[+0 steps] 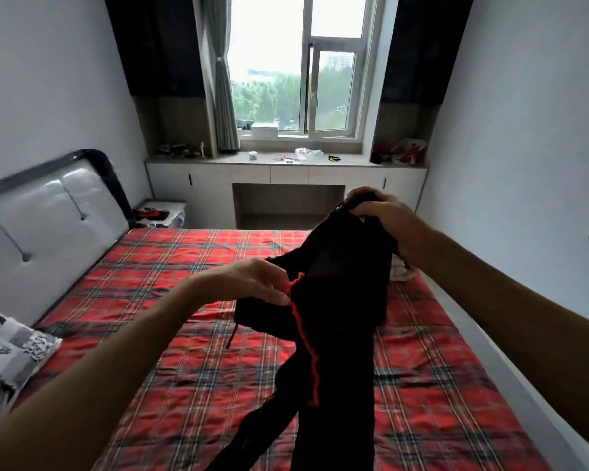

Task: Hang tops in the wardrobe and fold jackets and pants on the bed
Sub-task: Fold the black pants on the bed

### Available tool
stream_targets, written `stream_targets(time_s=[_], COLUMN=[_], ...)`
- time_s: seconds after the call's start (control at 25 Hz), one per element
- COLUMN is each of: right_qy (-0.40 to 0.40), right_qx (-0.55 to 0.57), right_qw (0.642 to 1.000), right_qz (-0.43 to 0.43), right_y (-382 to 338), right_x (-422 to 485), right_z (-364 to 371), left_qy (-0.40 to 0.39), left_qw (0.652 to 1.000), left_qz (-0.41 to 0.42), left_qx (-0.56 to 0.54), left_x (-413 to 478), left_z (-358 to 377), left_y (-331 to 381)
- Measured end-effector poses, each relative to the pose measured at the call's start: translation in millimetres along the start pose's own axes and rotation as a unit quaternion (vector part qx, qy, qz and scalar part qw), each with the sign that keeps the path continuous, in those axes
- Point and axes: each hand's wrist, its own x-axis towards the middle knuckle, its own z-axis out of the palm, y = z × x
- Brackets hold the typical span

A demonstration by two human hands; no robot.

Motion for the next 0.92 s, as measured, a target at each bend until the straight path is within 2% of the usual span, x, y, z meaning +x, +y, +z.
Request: stream_targets(time_s=[0.04,0.12,0.16,0.2,0.36,0.48,0.56,0.6,0.68,0.72,0.8,0.88,0.92], right_qy=[-0.004,-0.006,0.000,0.009,0.048,0.083,0.099,0.098,0.089,0.087,0.089,0.097,0.101], right_qx=[0.010,0.024,0.035,0.046,0.077,0.095,0.116,0.125,0.130,0.129,0.140,0.169,0.180], right_qw=[1.000,1.000,0.999,0.999,0.995,0.992,0.988,0.987,0.987,0.987,0.986,0.980,0.978], right_qz=[-0.003,-0.006,-0.008,-0.012,-0.031,-0.027,-0.018,-0.017,-0.021,-0.024,-0.027,-0.031,-0.033], right_y=[-2,-4,-5,-6,-13,-21,-24,-24,-23,-23,-24,-26,-27], right_x=[-1,-5,-6,-8,-15,-18,-22,-23,-25,-26,-27,-29,-29], right_z=[-7,-19,-24,-29,-44,-60,-68,-69,-71,-73,-80,-90,-95], left_qy=[0.034,0.199,0.245,0.242,0.105,0.019,0.010,0.033,0.128,0.177,0.267,0.286,0.285], left_qw=[0.999,0.980,0.968,0.968,0.978,0.969,0.967,0.973,0.988,0.981,0.941,0.927,0.932], left_qz=[0.011,0.000,-0.026,-0.060,-0.164,-0.118,-0.059,-0.032,-0.047,-0.078,-0.139,-0.160,-0.163], left_qx=[-0.023,0.010,0.035,0.035,-0.067,-0.217,-0.250,-0.226,-0.075,0.024,0.157,0.183,0.157], left_x=[6,23,33,41,64,70,84,92,108,112,107,98,96], left_z=[2,8,12,21,84,124,136,139,147,150,148,143,137], left_y=[1,-9,-22,-34,-82,-76,-67,-61,-52,-47,-42,-48,-54])
